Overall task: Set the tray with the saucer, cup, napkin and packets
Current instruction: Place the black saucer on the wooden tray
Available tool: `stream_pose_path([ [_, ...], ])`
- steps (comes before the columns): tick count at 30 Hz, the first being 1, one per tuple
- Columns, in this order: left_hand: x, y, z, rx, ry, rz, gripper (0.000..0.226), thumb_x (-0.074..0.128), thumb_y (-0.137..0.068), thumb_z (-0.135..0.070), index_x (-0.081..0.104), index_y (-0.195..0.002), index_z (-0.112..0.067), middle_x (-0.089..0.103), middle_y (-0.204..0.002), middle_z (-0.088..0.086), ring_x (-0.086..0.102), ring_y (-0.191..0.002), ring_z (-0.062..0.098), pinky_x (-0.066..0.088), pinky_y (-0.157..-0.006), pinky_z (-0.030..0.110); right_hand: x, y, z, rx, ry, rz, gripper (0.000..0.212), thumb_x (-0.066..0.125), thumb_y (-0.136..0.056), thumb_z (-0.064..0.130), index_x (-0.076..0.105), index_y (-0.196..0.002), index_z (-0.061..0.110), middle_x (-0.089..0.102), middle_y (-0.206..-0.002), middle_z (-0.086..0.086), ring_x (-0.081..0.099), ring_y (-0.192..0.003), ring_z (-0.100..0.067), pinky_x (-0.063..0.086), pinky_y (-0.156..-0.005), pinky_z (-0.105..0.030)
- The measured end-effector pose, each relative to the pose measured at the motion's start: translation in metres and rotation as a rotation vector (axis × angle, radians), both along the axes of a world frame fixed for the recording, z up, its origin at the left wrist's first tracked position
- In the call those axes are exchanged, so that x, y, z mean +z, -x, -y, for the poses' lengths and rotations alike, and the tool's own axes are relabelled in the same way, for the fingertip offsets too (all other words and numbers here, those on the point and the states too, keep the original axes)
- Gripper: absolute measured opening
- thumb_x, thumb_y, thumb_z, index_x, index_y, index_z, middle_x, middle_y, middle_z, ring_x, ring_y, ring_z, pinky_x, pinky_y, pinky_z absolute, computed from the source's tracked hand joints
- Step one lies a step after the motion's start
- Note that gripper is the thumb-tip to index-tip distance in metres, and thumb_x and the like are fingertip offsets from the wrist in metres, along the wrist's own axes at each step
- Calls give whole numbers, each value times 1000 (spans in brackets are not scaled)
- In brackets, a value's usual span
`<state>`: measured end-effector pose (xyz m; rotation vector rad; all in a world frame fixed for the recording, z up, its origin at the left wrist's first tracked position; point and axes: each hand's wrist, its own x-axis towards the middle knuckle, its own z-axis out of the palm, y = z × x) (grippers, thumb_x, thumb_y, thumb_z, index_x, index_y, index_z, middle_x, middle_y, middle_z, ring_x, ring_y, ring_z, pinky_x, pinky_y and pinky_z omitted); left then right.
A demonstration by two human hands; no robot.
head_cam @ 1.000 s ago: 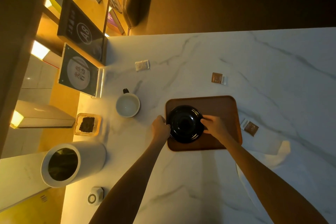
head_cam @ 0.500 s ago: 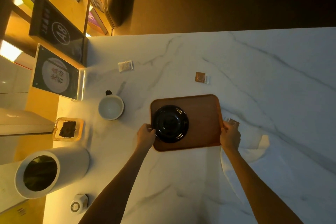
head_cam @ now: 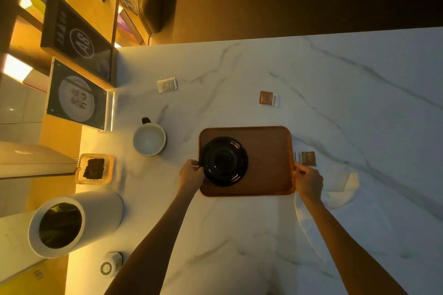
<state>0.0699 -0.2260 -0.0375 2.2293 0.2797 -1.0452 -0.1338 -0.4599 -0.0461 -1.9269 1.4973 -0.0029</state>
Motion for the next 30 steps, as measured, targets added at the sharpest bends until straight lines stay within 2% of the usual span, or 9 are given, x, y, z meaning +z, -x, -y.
stream_pose_path([
  [9, 2, 0, -2, -10, 3, -28, 30, 55, -92, -11, 51, -122, -10, 62, -115, 13, 63, -99, 25, 56, -92, 44, 2, -1, -1, 15, -2, 6, 28, 52, -91, 3, 67, -115, 2, 71, -106, -22, 65, -92, -36, 51, -83, -40],
  [13, 5, 0, -4, -1, 27, -49, 32, 54, -93, -12, 50, -125, -9, 62, -117, 14, 63, -103, 27, 55, -94, 44, 1, -6, 2, 23, -38, -57, 27, 50, -92, 8, 69, -111, 5, 71, -103, -20, 64, -92, -35, 51, -84, -41],
  [16, 8, -1, -9, -2, 50, -69, 32, 53, -94, -12, 50, -126, -8, 62, -118, 15, 63, -105, 29, 54, -95, 45, 5, -13, -2, 38, 60, -66, 26, 47, -95, 15, 69, -101, 3, 70, -92, -19, 65, -87, -37, 51, -75, -39],
  [18, 9, -1, -11, -4, 68, -73, 31, 53, -95, -13, 51, -125, -7, 62, -118, 16, 63, -105, 29, 55, -95, 46, 7, -21, -11, 95, 123, -30, 26, 46, -97, 16, 66, -109, 5, 69, -98, -18, 65, -89, -34, 54, -77, -41],
  [20, 11, -1, -14, -13, 79, -75, 30, 52, -96, -15, 51, -125, -7, 63, -118, 16, 63, -104, 29, 55, -94, 45, 7, -33, -27, 190, -10, 35, 31, 48, -97, 18, 59, -124, 9, 69, -103, -15, 66, -90, -29, 56, -81, -42],
  [22, 12, -1, -14, -14, 83, -79, 30, 51, -97, -15, 52, -125, -6, 63, -119, 16, 64, -105, 30, 55, -95, 46, 4, -47, -46, 326, -177, 36, 36, 49, -97, 22, 55, -131, 11, 69, -101, -13, 66, -88, -24, 54, -80, -34],
  [23, 12, -1, -14, -13, 87, -79, 30, 51, -97, -15, 52, -126, -6, 63, -119, 16, 64, -105, 30, 54, -95, 46, 1, -52, -55, 384, -196, 17, 36, 50, -97, 24, 55, -131, 11, 69, -104, -14, 65, -93, -25, 53, -84, -34],
  [26, 11, -1, -14, -9, 100, -72, 30, 51, -97, -13, 54, -126, -6, 64, -119, 16, 64, -105, 29, 54, -95, 47, -6, -57, -72, 361, -100, 57, 29, 53, -96, 22, 64, -120, 9, 70, -110, -14, 62, -107, -29, 49, -97, -46],
  [30, 10, 0, -15, -7, 113, -57, 28, 52, -96, -11, 55, -124, -5, 66, -116, 16, 65, -103, 29, 55, -95, 47, -9, -59, -77, 282, -54, 131, 24, 58, -93, 25, 72, -102, 9, 73, -89, -9, 66, -88, -24, 53, -87, -46],
])
